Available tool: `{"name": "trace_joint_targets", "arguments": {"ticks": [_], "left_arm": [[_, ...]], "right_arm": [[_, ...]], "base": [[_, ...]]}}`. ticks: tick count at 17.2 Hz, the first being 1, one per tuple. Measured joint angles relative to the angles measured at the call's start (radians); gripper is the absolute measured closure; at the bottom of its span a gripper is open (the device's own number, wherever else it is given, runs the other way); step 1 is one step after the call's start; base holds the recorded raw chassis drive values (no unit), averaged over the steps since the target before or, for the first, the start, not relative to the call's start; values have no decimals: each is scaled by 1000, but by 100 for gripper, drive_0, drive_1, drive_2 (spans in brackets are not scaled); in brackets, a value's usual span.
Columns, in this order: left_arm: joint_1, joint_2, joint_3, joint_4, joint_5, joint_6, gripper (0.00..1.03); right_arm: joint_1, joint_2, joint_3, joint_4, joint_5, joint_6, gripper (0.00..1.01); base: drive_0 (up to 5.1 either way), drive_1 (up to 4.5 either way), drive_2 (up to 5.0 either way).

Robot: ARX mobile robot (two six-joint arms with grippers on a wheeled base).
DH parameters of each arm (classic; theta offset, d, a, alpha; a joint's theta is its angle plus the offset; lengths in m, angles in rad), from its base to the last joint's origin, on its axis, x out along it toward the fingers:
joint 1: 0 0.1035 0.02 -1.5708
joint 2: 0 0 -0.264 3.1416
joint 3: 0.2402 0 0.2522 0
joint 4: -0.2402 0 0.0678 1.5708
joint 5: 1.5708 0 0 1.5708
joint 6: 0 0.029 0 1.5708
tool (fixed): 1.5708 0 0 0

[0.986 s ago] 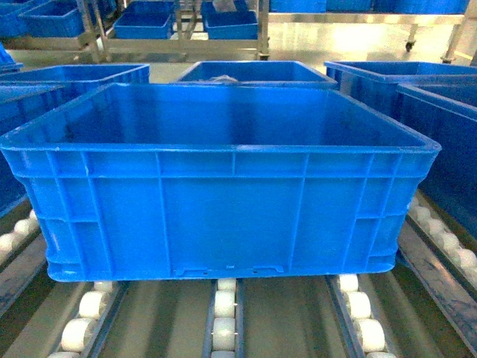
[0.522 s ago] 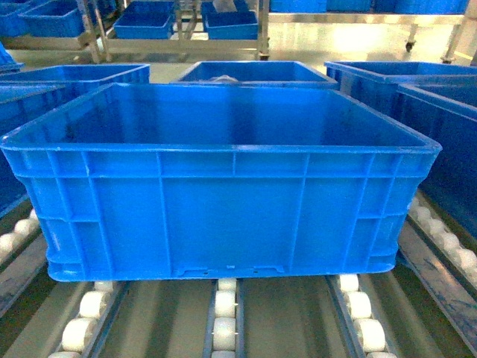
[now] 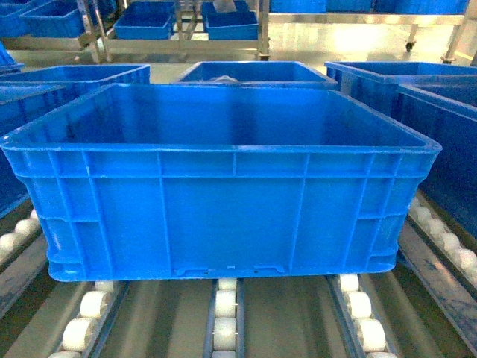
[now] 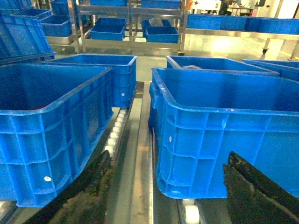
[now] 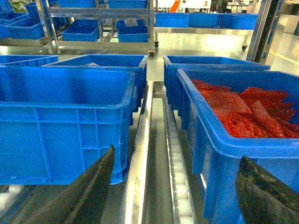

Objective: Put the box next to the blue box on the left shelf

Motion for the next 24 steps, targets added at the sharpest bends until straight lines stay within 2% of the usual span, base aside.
{"name": "trace_joint_targets", "arguments": {"ticks": [2, 3, 24], "left_arm": [[0, 0, 0, 0, 0, 0, 5], [0, 0, 0, 0, 0, 2, 6], [0, 0, 0, 0, 0, 2, 5]], "right_arm": [[0, 0, 0, 0, 0, 1, 1], [0, 0, 0, 0, 0, 0, 4], [0, 0, 0, 0, 0, 1, 3]], "base": [[0, 0, 0], [0, 0, 0], [0, 0, 0]]}}
